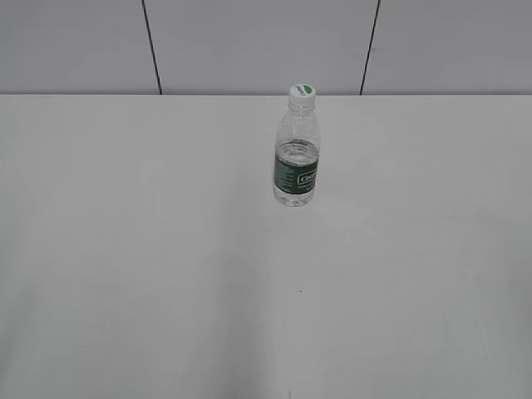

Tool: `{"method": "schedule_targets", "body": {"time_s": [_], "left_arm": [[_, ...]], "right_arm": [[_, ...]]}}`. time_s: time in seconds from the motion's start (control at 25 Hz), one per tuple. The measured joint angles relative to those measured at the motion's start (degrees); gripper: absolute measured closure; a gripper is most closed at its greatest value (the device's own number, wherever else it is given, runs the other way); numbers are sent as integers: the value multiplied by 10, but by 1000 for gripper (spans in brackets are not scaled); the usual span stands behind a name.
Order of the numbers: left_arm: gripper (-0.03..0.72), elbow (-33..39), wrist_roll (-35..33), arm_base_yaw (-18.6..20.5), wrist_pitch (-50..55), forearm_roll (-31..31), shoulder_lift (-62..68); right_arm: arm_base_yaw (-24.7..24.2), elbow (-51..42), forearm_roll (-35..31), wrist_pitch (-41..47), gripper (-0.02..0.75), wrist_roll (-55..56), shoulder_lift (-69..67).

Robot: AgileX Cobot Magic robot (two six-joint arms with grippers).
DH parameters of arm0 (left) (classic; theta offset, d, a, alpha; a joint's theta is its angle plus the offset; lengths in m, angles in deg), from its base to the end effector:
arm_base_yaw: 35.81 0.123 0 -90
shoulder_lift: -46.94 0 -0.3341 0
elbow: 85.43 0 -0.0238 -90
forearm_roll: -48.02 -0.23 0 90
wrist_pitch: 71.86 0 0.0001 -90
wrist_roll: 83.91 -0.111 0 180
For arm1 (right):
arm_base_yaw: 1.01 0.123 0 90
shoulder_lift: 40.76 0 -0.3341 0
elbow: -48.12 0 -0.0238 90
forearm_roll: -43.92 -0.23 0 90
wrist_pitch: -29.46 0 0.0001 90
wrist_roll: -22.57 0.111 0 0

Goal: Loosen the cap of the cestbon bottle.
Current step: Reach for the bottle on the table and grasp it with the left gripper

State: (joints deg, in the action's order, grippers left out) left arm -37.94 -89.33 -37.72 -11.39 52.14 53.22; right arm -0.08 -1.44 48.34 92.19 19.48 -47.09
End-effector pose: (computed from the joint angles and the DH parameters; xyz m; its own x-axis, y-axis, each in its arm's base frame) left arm -0.0598 -0.0050 0.2692 -0.4033 0.0724 -0.9122 0.1143 0.9930 0.0283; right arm -0.0576 -0.0085 0.2555 -0.4799 -0.0968 -0.8720 0.0012 0.9938 -0.1110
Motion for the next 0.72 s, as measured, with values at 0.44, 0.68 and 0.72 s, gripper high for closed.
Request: {"method": "schedule_targets", "body": {"time_s": [0.44, 0.68, 0.72], "left_arm": [[192, 0, 0, 0, 0, 0, 0], [192, 0, 0, 0, 0, 0, 0], [192, 0, 0, 0, 0, 0, 0]], "right_arm": [[0, 0, 0, 0, 312, 0, 0], [0, 0, 0, 0, 312, 0, 0], [0, 0, 0, 0, 312, 0, 0]]}}
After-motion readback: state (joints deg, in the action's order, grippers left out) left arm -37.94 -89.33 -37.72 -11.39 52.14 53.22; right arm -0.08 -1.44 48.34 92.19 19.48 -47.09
